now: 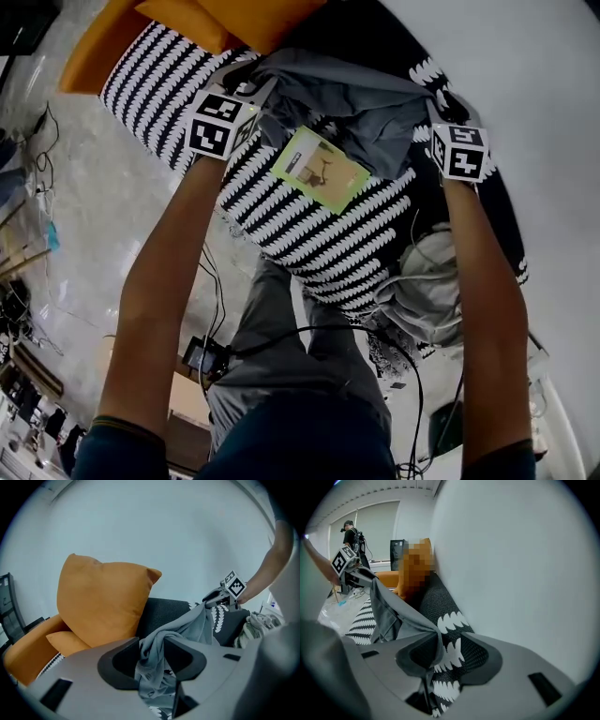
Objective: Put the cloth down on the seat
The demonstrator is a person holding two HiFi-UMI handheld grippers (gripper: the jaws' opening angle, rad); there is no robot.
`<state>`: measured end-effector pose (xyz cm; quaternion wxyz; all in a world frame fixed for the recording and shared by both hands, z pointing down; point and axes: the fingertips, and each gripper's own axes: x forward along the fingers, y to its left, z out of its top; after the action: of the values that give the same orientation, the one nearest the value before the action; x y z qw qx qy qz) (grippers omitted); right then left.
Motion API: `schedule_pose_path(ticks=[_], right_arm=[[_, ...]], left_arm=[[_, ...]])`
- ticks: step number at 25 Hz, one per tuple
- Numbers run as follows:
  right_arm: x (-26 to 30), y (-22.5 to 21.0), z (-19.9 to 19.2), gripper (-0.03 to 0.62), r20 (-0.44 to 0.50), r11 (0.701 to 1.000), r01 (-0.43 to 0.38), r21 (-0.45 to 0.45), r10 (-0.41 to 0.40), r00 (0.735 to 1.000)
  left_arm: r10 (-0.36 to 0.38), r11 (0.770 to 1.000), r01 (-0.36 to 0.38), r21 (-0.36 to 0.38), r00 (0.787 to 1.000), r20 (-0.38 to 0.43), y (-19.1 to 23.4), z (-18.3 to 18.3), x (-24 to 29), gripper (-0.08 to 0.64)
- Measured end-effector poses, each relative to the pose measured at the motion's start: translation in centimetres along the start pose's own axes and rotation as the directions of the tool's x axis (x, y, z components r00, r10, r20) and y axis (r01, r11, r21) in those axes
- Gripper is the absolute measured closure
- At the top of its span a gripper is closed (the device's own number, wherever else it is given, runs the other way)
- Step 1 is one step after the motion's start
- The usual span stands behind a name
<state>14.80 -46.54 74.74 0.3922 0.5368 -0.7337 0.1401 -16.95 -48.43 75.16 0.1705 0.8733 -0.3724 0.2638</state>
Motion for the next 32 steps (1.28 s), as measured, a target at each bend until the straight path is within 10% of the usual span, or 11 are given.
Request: schedule_pose_path(ticks=[12, 22, 32], right_arm=[[-5.8, 0.1, -3.1, 0.419, -0.065, 0.999, 0.005, 0.038, -0.002, 0.998], [-14.6, 1.2, -0.1, 0.451, 0.137, 0.992, 0.000, 0.128, -0.018, 0.990], [-31.1, 5.6, 7.6, 0.578, 0.506, 0.988, -0.116, 0.097, 0.052, 0.861]], left_arm=[[0.028, 0.999, -0.028, 0.038, 1.000, -0.004, -1.4, 0.6, -7.0, 0.385], [0.073, 0.991, -0.091, 0.101, 0.983, 0.170, -5.7, 8.2, -14.7, 0.387], [0.021, 0.967, -0.117, 0.224, 0.921, 0.389, -15.3, 16.3, -26.6, 0.532]])
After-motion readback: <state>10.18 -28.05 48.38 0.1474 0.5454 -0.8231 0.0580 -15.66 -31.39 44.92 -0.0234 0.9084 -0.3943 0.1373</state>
